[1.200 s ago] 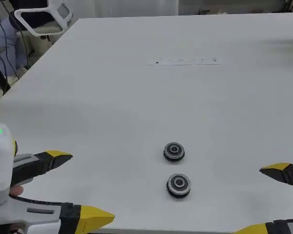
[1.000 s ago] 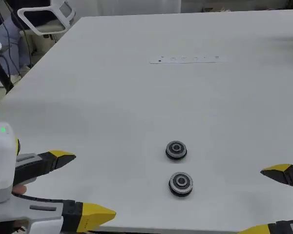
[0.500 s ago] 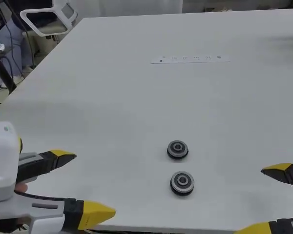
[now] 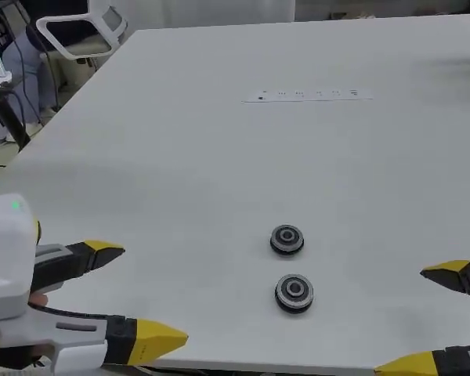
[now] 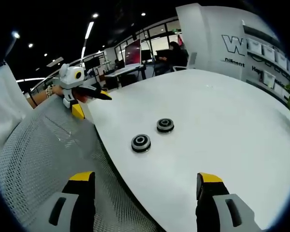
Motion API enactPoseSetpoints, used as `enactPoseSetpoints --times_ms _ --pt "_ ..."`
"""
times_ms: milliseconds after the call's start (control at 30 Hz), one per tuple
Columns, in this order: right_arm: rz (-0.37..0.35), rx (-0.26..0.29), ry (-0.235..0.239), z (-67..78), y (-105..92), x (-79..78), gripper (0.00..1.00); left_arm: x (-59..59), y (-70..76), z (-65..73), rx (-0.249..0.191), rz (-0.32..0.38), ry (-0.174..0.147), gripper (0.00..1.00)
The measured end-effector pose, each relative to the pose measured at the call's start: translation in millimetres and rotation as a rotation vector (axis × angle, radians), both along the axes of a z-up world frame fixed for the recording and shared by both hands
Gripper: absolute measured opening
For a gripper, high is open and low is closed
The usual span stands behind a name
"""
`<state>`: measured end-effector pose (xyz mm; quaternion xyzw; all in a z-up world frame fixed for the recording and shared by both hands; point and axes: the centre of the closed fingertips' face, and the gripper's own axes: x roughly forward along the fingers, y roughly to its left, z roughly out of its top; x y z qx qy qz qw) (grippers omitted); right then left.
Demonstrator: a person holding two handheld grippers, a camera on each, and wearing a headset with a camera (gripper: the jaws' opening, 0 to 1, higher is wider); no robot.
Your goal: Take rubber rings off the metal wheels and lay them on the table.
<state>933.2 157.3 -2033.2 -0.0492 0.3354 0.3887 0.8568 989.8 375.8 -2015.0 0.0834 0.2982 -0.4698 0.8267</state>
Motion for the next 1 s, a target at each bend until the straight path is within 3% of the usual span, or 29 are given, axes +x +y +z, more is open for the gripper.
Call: enactPoseSetpoints --times_ms 467,1000 --pt "-0.002 0.009 0.010 -0.8 0.5 -1.1 0.85 -1.3 -1.2 0.7 -0.005 -0.004 0.003 0.87" --pt "0.013 0.001 0.016 -2.2 1.4 -3.5 0.83 -3.2 1.0 -3.3 0.022 -0.012 0.013 0.86"
